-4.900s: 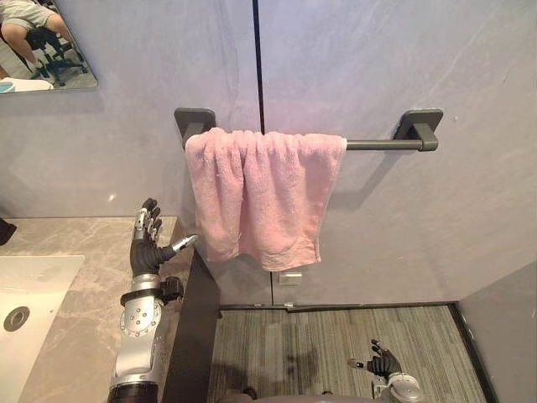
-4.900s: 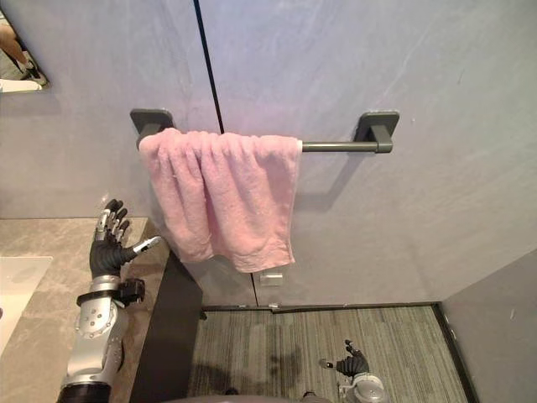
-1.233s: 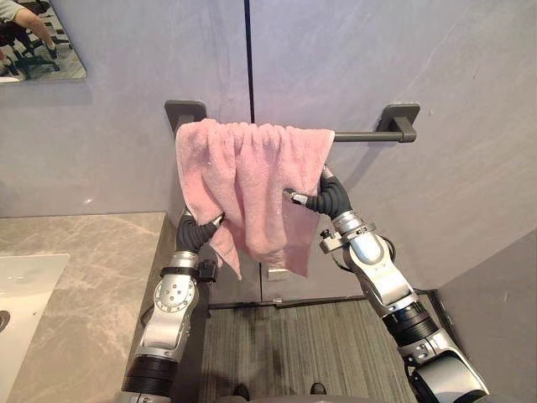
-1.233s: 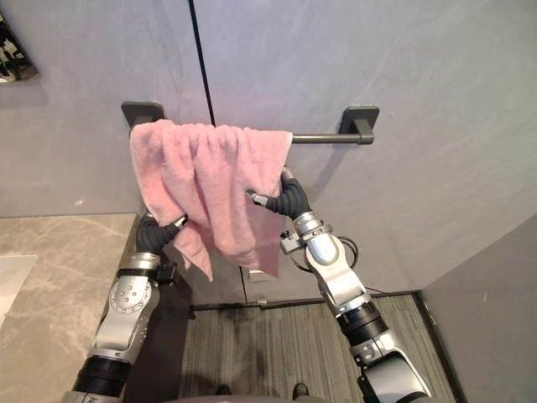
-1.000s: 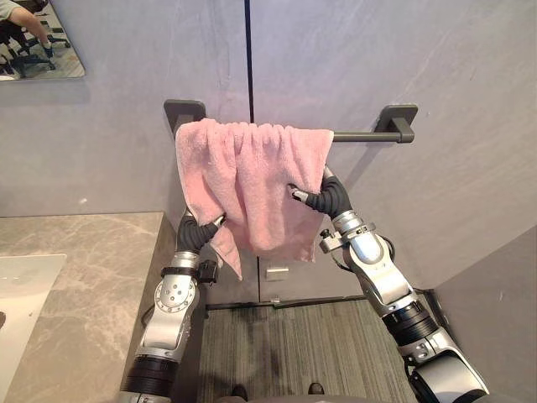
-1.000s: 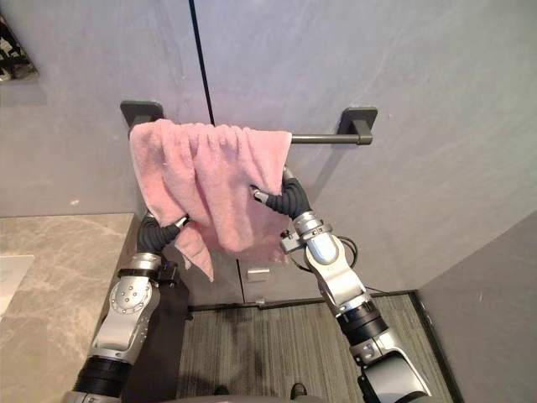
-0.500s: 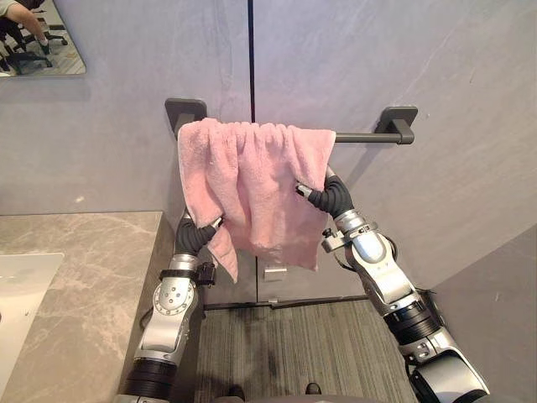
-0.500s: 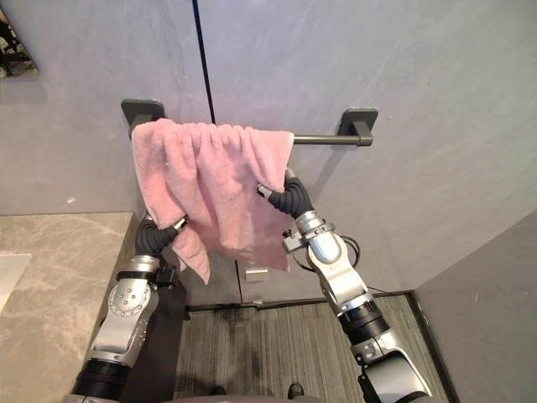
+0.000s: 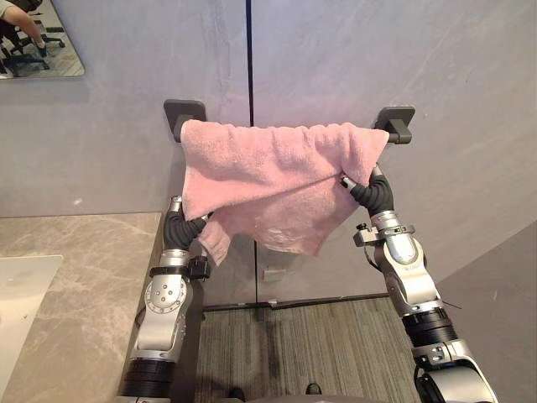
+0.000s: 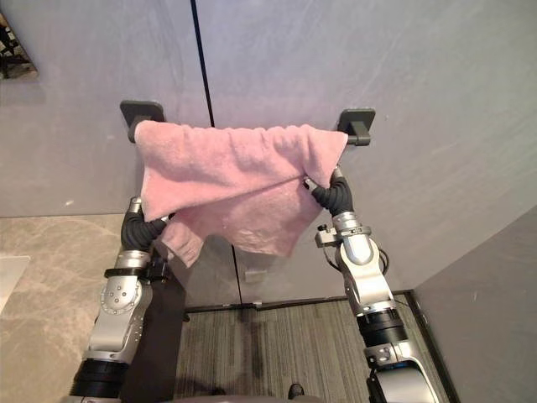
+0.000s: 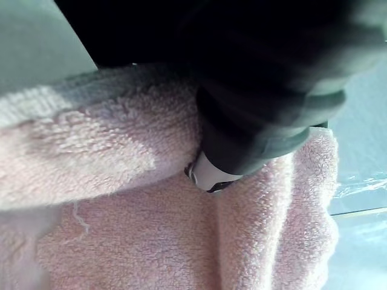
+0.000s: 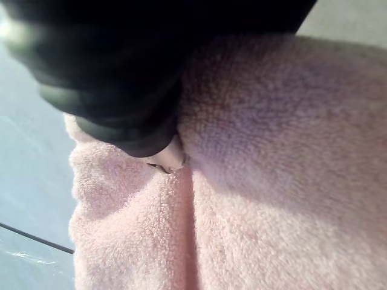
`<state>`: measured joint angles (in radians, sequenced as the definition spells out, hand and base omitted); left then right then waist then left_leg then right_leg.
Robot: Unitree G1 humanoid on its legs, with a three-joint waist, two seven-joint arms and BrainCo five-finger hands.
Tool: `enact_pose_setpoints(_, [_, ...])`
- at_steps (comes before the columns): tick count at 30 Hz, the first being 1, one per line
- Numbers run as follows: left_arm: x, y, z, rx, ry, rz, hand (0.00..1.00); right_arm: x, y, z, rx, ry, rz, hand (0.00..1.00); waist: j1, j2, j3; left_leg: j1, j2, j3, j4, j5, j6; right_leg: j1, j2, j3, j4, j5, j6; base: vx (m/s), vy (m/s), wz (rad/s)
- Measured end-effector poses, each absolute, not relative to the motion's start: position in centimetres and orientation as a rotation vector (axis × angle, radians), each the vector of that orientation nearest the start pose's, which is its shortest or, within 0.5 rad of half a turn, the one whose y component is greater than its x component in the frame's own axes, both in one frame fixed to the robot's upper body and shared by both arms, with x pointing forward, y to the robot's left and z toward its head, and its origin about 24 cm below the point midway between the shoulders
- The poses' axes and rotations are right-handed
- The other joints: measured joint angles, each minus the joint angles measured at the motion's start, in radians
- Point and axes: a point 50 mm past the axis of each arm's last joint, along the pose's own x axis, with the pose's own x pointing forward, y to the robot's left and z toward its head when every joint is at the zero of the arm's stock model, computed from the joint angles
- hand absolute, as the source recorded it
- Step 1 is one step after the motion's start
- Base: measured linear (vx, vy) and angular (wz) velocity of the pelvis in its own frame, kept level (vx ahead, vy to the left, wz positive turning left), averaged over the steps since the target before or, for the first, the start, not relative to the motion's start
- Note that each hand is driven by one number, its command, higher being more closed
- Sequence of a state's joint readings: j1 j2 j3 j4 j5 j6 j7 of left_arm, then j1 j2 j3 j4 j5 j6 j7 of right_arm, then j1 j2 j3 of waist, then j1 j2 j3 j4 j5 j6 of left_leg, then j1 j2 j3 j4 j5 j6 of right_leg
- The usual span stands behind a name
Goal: Organize washtable
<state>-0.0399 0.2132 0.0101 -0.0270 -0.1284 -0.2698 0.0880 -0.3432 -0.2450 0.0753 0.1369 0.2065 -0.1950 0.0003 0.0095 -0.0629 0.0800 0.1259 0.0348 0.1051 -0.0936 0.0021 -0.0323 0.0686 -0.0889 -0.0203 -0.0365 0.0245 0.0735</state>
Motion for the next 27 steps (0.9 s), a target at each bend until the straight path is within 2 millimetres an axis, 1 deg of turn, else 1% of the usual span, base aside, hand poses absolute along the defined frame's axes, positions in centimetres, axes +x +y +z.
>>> enact_pose_setpoints(6, [25.7, 18.8, 8.9, 0.048, -0.338, 0.059, 1.00, 31.2, -16.4, 11.8, -0.039, -0.343, 0.122, 1.00, -0.002, 0.000, 0.000, -0.004, 0.000, -0.001, 0.000, 0.000, 0.000, -0.003, 0.000, 0.000, 0.000, 0.000, 0.000, -0.02, -0.021, 0.00])
enact_pose_setpoints(9, [25.7, 18.7, 8.7, 0.048, -0.331, 0.044, 1.00, 31.3, -16.6, 11.7, -0.038, -0.340, 0.112, 1.00, -0.003, 0.000, 0.000, -0.005, 0.000, -0.002, 0.000, 0.000, 0.000, -0.004, 0.000, -0.001, 0.000, -0.001, 0.001, -0.03, -0.030, 0.01])
enact_pose_setpoints(21, [25.9, 18.2, 6.0, 0.001, -0.215, 0.030, 1.00, 31.5, -17.1, 11.4, -0.037, -0.329, 0.102, 1.00, -0.021, 0.002, 0.000, -0.007, -0.001, -0.008, 0.000, 0.000, 0.000, -0.005, -0.001, -0.005, 0.002, -0.004, 0.002, -0.02, -0.014, 0.00])
enact_pose_setpoints(25, [26.0, 17.9, 5.3, -0.023, -0.181, 0.019, 1.00, 31.6, -17.1, 11.3, -0.038, -0.331, 0.102, 1.00, -0.021, 0.005, 0.001, -0.007, -0.001, -0.009, 0.000, 0.000, 0.000, -0.005, -0.001, -0.007, 0.005, -0.007, 0.004, 0.00, 0.000, 0.00])
enact_pose_setpoints(27, [26.0, 17.7, 4.8, -0.033, -0.160, 0.015, 1.00, 31.6, -17.1, 11.3, -0.039, -0.330, 0.101, 1.00, -0.021, 0.010, 0.000, -0.007, -0.002, -0.013, 0.000, 0.000, 0.000, -0.013, -0.002, -0.008, 0.024, -0.020, 0.006, 0.00, -0.005, 0.03])
